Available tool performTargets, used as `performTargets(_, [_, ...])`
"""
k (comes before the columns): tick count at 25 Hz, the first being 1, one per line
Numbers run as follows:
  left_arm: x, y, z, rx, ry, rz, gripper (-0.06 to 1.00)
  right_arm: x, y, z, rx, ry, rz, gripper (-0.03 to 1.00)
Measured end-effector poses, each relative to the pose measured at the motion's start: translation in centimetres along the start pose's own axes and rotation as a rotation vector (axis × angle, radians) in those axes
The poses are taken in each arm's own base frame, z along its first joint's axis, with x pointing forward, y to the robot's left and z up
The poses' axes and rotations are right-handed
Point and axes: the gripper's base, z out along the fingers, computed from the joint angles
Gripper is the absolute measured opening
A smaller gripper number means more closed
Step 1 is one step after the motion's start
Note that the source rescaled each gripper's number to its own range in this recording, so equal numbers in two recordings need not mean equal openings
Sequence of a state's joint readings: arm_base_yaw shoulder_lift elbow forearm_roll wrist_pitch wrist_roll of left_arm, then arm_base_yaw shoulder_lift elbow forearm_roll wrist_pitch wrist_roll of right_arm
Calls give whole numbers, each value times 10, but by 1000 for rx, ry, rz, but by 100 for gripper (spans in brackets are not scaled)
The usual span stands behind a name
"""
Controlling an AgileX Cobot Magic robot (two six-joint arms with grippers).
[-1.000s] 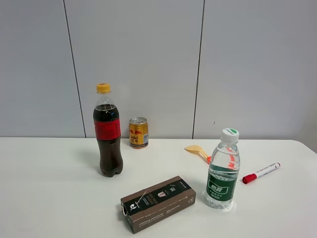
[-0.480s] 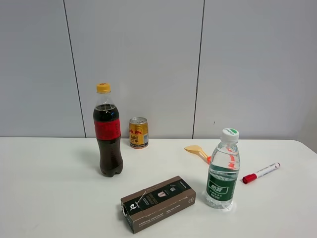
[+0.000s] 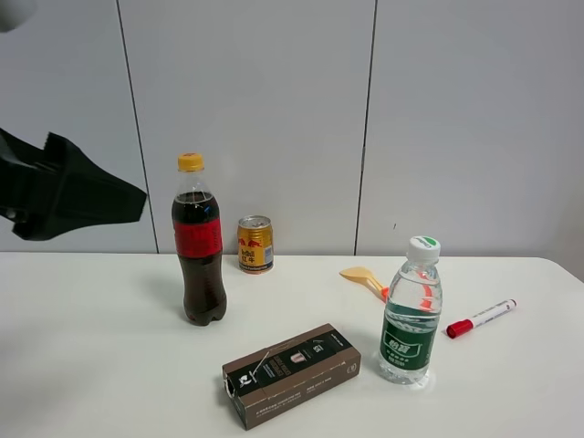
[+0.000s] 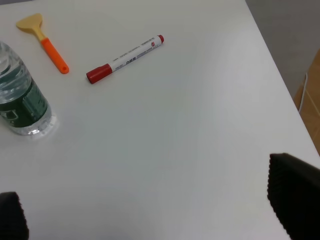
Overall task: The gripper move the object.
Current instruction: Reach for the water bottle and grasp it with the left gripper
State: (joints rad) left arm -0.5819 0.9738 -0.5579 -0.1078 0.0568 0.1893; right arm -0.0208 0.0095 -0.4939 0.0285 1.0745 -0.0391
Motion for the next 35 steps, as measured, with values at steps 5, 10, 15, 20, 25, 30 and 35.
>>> performTargets(5, [-1,-26,12,106,-27,43,100,0,0,0,0,0,0,100])
performTargets(10, [5,-42,33,154,-34,76,100,0,0,0,0,0,0,100])
performTargets(15, [17,-57,64,183,-57,127,100,0,0,0,0,0,0,100])
performTargets(20, [29,-66,87,212,-85,106,100,0,0,0,0,0,0,100])
performTargets(25, [29,-73,107,243,-81,54,100,0,0,0,0,0,0,100])
performTargets(30, [16,-84,130,276,-112,65,100,0,0,0,0,0,0,100])
performTargets(35, [11,-97,146,309,-119,81,100,0,0,0,0,0,0,100])
